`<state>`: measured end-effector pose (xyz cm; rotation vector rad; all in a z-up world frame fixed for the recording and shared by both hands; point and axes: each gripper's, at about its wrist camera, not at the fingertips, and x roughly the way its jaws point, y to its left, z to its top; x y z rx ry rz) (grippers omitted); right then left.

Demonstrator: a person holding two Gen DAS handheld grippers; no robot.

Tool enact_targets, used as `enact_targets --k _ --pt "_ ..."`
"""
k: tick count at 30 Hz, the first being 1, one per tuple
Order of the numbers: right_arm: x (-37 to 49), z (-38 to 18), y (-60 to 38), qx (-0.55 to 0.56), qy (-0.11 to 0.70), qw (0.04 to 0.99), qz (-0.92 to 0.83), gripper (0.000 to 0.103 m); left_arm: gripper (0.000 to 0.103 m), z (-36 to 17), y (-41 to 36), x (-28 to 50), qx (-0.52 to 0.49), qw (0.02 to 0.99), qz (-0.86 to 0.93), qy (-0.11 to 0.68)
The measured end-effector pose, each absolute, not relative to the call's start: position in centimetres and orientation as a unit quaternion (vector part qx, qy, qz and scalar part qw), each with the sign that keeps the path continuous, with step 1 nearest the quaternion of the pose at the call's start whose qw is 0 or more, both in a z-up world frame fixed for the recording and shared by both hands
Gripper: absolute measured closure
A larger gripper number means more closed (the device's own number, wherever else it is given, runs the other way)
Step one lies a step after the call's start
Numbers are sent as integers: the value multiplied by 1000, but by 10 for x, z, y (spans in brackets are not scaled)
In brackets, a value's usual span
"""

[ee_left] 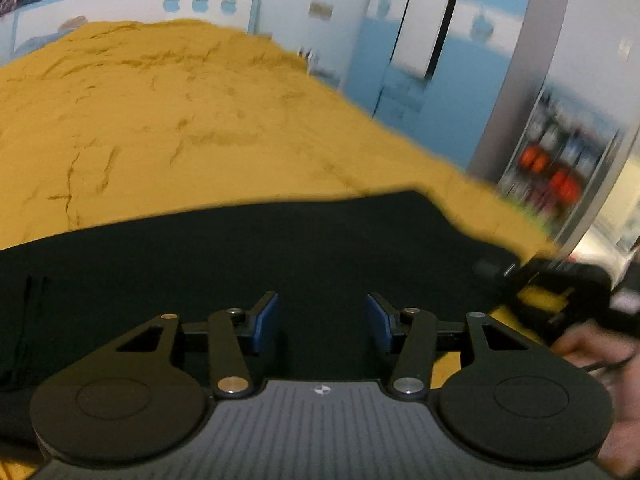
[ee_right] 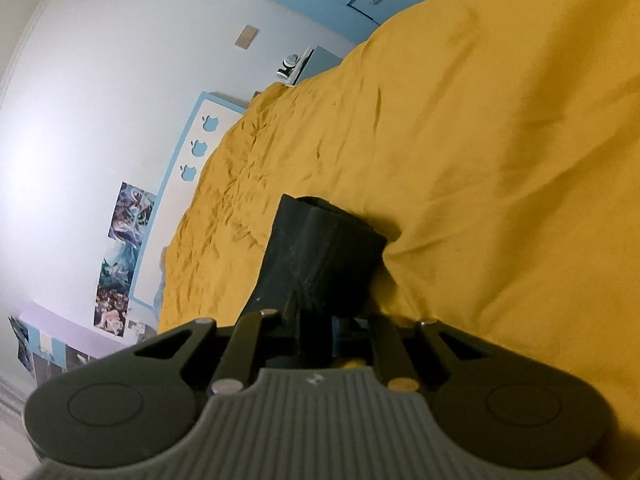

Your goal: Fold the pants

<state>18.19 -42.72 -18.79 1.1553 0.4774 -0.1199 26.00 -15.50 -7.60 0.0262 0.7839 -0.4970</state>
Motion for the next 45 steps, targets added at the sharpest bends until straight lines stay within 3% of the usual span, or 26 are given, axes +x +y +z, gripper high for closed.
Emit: enact_targets --k 2,5,11,18,26,36,40,45 --pt "181 -186 -425 532 224 815 -55 95 44 -99 -168 265 49 874 -217 432" --pt "184 -187 -427 537 230 810 -57 93 44 -110 -172 261 68 874 -215 431" --pt "202 -185 -432 559 237 791 -78 87 44 -87 -142 260 -61 886 -202 412" --pt "219 -149 -415 535 223 809 -102 90 39 -113 -141 253 -40 870 -201 447" --pt "227 -114 -391 453 205 863 -95 90 41 -91 -58 260 -246 844 -184 439" --pt "245 -44 -242 142 154 975 79 90 38 -79 34 242 -309 852 -151 394" --pt "237 -65 -161 -15 165 968 190 90 36 -80 46 235 -317 856 -135 386" --pt "243 -133 -97 -136 291 906 276 77 36 -88 52 234 -328 847 -119 400"
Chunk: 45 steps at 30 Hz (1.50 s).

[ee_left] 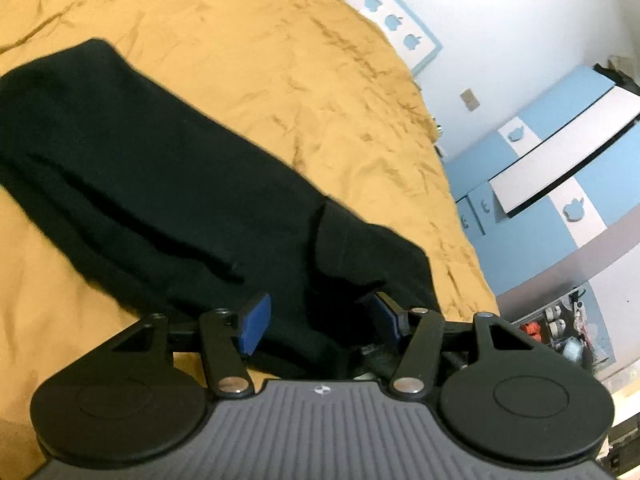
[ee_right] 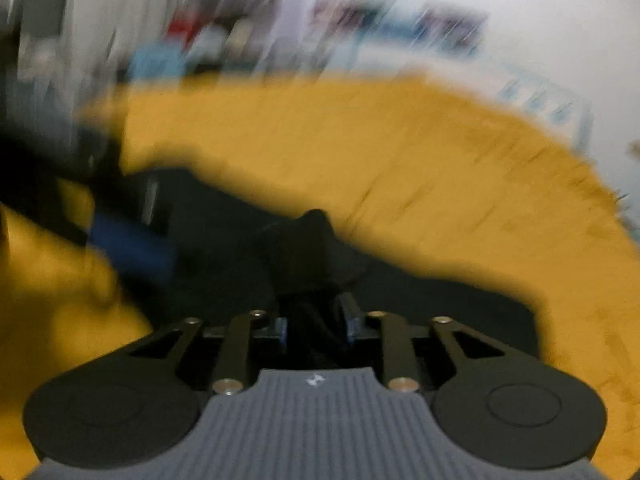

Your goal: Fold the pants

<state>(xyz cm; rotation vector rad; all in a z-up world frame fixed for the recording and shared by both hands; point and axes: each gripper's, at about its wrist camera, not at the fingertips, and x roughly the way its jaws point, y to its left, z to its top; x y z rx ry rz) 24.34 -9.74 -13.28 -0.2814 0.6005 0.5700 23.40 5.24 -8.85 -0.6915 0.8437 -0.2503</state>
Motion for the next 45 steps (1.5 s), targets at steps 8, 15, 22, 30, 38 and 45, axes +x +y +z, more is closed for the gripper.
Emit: enact_targets --k 8,15,22,30,38,45 --pt "233 -98 -151 -10 305 891 337 58 30 -84 49 235 -342 837 -120 410" --pt "257 -78 -225 95 302 925 212 55 25 -93 32 241 -359 821 -120 428" --pt "264 -79 -240 118 315 927 162 55 24 -112 14 261 -367 811 -98 445" --pt "273 -117 -252 111 406 902 91 56 86 -110 7 264 -372 822 -85 423" --pt "252 -92 -237 83 347 921 156 59 84 -113 20 254 -353 835 -55 419" --pt "250 -106 -217 -5 379 914 146 58 80 -126 25 253 -348 836 -67 418"
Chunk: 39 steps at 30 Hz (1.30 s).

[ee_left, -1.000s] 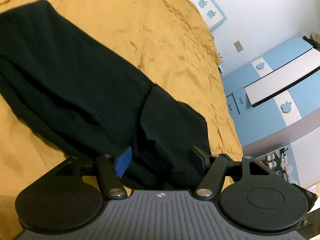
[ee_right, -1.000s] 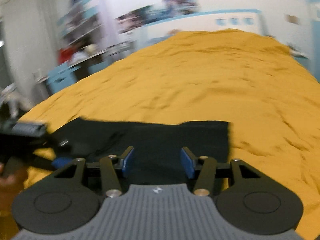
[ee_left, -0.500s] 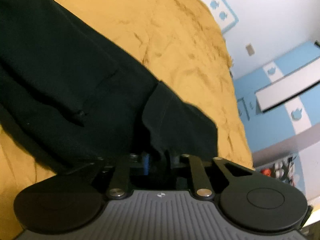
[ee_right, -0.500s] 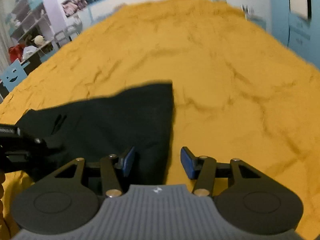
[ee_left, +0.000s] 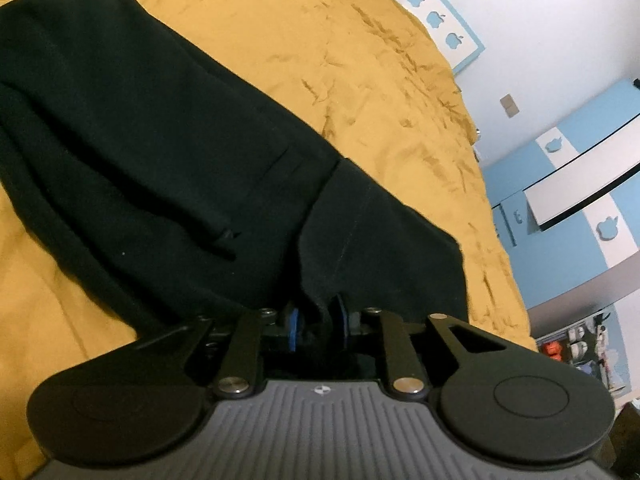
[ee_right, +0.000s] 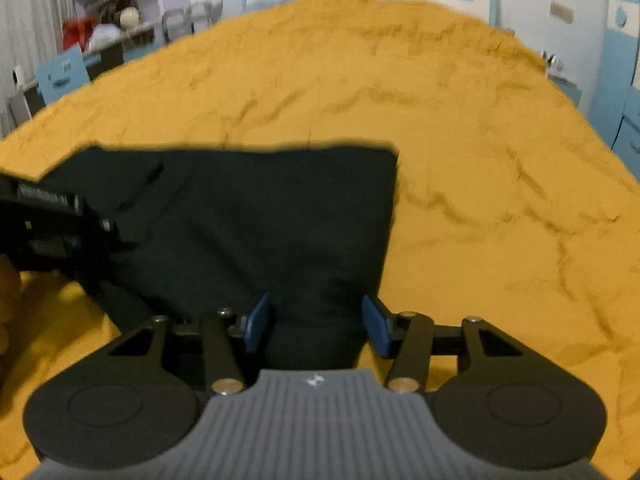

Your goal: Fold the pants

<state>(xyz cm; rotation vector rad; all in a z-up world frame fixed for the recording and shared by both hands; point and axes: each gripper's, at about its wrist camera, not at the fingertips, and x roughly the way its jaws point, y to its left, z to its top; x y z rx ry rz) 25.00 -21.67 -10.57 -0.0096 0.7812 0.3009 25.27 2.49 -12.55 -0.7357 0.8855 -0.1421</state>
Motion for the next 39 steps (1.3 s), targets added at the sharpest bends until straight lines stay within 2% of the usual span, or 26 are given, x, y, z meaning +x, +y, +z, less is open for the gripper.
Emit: enact_targets --k 3,6,9,10,11,16,25,31,39 --pt "239 -94 -221 1 336 929 156 59 76 -120 30 251 -353 833 -72 419" --pt "251 -113 -211 -21 388 907 164 58 69 -107 39 246 -342 838 -75 418" --pt "248 -114 -206 -40 372 914 157 58 55 -83 62 229 -307 863 -66 395" --pt "245 -110 -207 -38 359 919 159 58 48 -77 72 223 -298 870 -61 388" --pt "242 -105 -208 -30 346 923 165 58 46 -72 82 217 -290 876 -55 382" --pt "227 -97 -205 -1 313 934 170 58 45 -60 145 190 -283 883 -9 375" --pt "193 -84 -180 31 302 941 148 58 28 -77 225 176 -360 866 43 345" --pt "186 -84 -166 36 314 941 124 58 27 -108 238 197 -388 850 52 352" --pt "223 -75 -130 44 338 935 98 58 18 -118 242 215 -404 850 35 337"
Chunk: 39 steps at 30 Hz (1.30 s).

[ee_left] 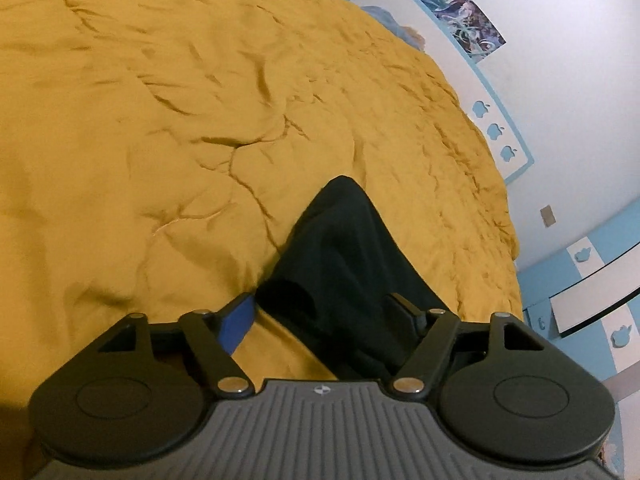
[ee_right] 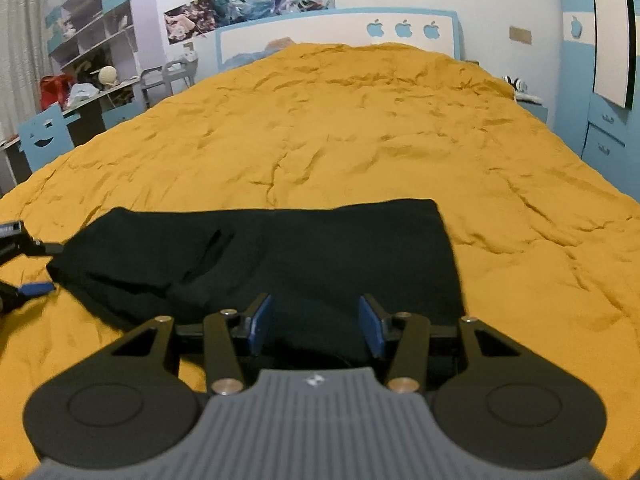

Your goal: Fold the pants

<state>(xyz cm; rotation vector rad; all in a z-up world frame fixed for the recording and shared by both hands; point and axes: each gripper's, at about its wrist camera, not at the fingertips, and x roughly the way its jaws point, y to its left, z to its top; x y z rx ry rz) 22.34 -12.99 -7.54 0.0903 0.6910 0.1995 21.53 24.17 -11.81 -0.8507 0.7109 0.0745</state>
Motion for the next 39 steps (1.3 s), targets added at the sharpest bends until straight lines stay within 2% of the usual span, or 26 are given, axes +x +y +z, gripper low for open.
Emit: enact_targets --k 14,22,26,31,37,39 --pt "279 -69 -23 2 344 926 156 58 18 -134 248 237 -436 843 22 315" --pt "313 -95 29 -29 357 917 173 58 18 -137 247 241 -437 841 18 318" --pt "319 -136 42 -34 401 901 164 55 18 -137 248 244 -439 839 16 320" --pt "302 -143 49 -52 356 919 164 55 18 -137 248 247 -435 840 16 323" --pt "292 -122 34 -38 348 917 193 55 36 -140 251 246 -436 838 22 328" --pt "286 -108 24 -39 335 920 200 52 38 -141 251 246 -435 837 23 331"
